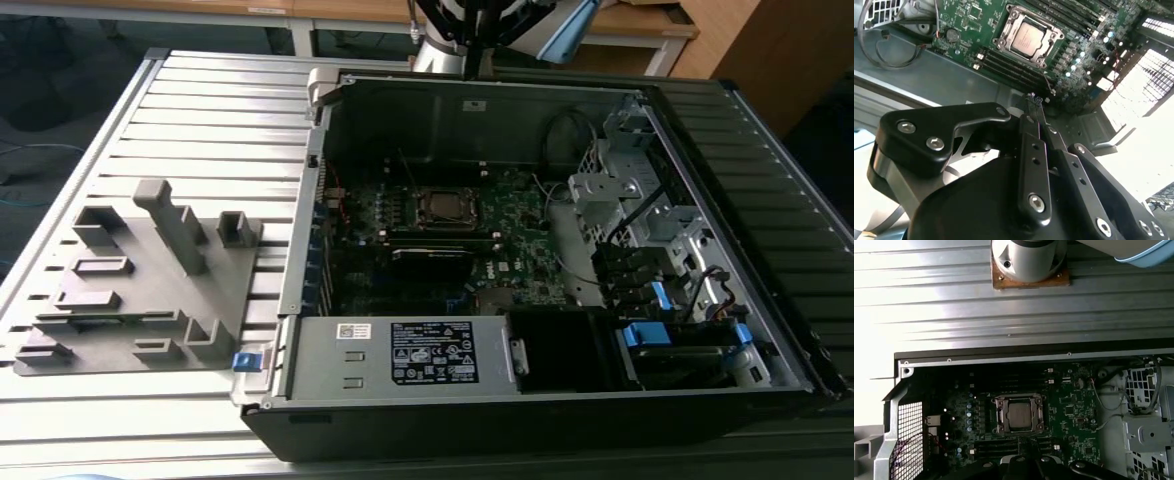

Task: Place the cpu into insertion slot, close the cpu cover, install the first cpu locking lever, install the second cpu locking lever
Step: 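Install the first cpu locking lever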

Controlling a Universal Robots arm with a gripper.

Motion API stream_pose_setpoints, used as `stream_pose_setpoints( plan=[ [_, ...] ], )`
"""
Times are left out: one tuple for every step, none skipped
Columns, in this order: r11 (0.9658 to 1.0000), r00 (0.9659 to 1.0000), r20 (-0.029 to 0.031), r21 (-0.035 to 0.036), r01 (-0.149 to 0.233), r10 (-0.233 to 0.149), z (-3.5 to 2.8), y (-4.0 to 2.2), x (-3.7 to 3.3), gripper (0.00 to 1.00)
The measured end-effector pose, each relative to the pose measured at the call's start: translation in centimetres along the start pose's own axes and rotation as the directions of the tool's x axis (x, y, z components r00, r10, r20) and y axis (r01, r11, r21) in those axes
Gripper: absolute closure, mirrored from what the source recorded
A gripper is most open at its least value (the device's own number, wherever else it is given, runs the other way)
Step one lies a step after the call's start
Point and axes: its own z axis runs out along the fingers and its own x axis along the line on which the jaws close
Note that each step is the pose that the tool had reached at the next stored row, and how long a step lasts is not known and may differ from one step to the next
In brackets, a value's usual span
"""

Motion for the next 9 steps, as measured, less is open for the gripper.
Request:
stream_pose_setpoints(
  plan=[
    [1.0000,1.0000,0.0000,0.0000,0.000,0.000,0.00,0.00,0.00,0.89],
    [1.0000,1.0000,0.0000,0.0000,0.000,0.000,0.00,-0.01,0.00,0.89],
    [1.0000,1.0000,0.0000,0.0000,0.000,0.000,0.01,-0.01,0.00,0.89],
    [1.0000,1.0000,0.0001,-0.0001,0.000,0.000,0.01,-0.01,0.00,0.89],
    [1.0000,1.0000,0.0000,-0.0001,0.000,0.000,0.01,-0.01,0.00,0.89],
    [1.0000,1.0000,0.0000,-0.0001,0.000,0.000,0.01,-0.01,0.00,0.89],
    [1.0000,1.0000,0.0001,-0.0003,0.000,0.000,0.04,-0.01,0.00,0.89],
    [1.0000,1.0000,0.0001,-0.0003,0.000,0.000,0.10,-0.01,0.00,0.89],
    [1.0000,1.0000,0.0002,-0.0004,0.000,0.000,0.22,-0.03,0.01,0.89]
  ],
)
